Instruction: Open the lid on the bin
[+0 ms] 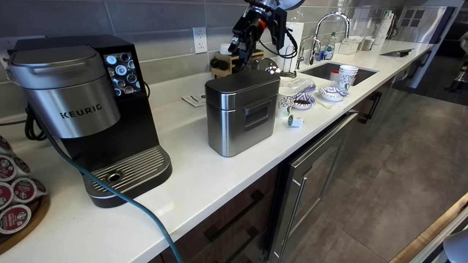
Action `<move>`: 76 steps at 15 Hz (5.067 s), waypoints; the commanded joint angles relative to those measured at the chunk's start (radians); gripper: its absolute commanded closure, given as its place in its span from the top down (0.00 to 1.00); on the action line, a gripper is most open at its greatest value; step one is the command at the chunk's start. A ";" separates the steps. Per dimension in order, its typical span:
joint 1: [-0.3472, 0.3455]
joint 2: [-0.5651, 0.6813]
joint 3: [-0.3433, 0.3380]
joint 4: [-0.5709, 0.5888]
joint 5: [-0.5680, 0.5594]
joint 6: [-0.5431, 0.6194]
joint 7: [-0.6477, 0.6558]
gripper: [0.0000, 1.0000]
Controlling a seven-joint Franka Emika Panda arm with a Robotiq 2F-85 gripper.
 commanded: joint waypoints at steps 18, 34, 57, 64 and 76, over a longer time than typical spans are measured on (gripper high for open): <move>-0.008 0.115 0.071 0.162 -0.062 -0.119 0.051 1.00; 0.001 0.105 0.069 0.239 -0.060 -0.132 0.105 1.00; 0.034 0.144 0.078 0.230 -0.196 -0.109 -0.056 1.00; 0.027 0.147 0.083 0.230 -0.179 -0.191 -0.030 1.00; 0.005 0.149 0.087 0.241 -0.123 -0.198 0.060 1.00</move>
